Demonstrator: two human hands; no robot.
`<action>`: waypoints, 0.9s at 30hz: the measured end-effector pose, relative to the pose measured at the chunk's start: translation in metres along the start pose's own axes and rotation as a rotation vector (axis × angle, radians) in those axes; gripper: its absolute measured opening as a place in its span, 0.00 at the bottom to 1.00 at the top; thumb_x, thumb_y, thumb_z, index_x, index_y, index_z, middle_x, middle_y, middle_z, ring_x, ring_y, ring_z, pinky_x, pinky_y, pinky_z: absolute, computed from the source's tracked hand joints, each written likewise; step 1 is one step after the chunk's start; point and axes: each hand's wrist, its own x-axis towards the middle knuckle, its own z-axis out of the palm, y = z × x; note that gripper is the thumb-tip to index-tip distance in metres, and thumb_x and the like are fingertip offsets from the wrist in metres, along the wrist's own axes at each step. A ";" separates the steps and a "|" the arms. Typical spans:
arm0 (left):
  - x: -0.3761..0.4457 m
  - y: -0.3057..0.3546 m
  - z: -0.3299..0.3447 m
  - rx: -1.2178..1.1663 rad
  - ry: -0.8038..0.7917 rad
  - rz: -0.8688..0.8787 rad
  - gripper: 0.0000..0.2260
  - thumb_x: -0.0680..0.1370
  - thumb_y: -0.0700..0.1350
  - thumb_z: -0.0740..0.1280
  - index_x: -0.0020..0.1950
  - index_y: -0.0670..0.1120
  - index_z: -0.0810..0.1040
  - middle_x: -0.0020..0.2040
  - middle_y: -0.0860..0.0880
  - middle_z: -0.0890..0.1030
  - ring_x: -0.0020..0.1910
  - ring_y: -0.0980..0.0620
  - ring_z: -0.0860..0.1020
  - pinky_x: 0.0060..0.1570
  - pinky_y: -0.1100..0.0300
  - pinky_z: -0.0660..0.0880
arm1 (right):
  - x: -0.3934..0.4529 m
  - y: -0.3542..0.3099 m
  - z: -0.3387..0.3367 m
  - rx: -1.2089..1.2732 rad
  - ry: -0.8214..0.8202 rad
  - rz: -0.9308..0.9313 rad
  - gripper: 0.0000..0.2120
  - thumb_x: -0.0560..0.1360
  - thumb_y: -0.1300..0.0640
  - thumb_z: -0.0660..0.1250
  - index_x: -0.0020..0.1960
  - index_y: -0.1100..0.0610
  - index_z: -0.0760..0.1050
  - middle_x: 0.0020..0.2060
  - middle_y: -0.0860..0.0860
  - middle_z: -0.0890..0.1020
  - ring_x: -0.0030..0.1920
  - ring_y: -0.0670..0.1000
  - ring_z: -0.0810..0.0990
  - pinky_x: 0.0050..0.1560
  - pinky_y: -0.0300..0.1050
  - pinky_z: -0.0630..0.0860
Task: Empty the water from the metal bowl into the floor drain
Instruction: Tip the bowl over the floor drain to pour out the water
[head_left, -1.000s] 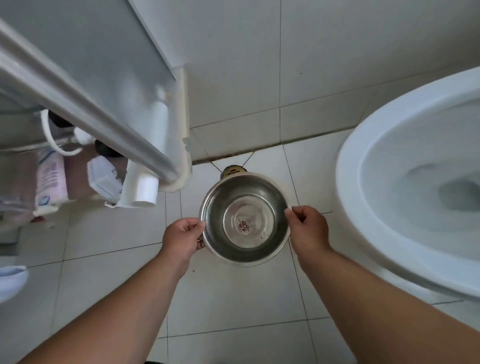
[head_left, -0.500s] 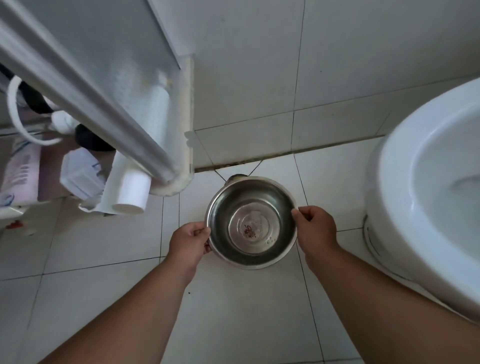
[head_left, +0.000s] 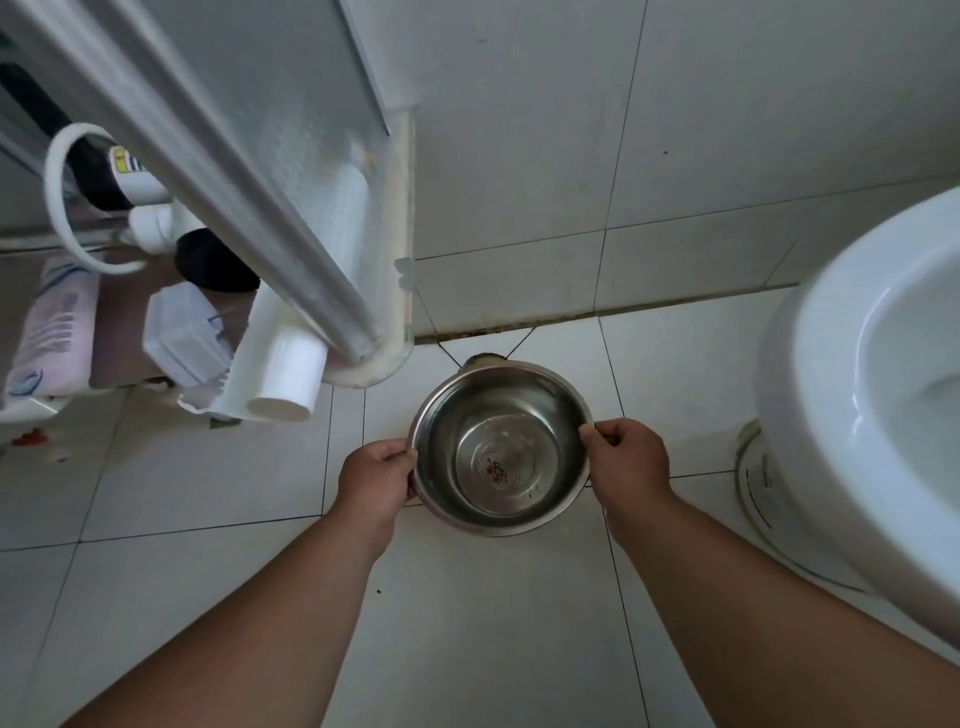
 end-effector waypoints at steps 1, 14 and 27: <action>0.001 0.000 0.001 -0.005 -0.002 -0.006 0.15 0.81 0.35 0.70 0.43 0.48 0.93 0.41 0.41 0.91 0.40 0.44 0.85 0.50 0.46 0.87 | 0.000 -0.002 -0.001 -0.005 0.000 -0.006 0.08 0.82 0.58 0.73 0.44 0.58 0.83 0.40 0.56 0.86 0.43 0.62 0.86 0.45 0.58 0.85; 0.001 0.003 0.007 -0.049 -0.002 -0.056 0.16 0.81 0.33 0.69 0.39 0.46 0.92 0.41 0.39 0.89 0.43 0.41 0.84 0.57 0.38 0.85 | 0.006 -0.013 -0.008 -0.026 -0.026 -0.032 0.09 0.82 0.57 0.72 0.45 0.61 0.84 0.39 0.56 0.86 0.39 0.56 0.82 0.51 0.59 0.84; 0.003 0.008 0.013 -0.087 0.013 -0.075 0.09 0.78 0.33 0.69 0.47 0.39 0.90 0.41 0.38 0.85 0.43 0.41 0.80 0.50 0.47 0.82 | 0.008 -0.009 -0.010 -0.038 -0.026 -0.008 0.11 0.82 0.56 0.73 0.43 0.59 0.85 0.38 0.57 0.87 0.39 0.56 0.83 0.52 0.60 0.85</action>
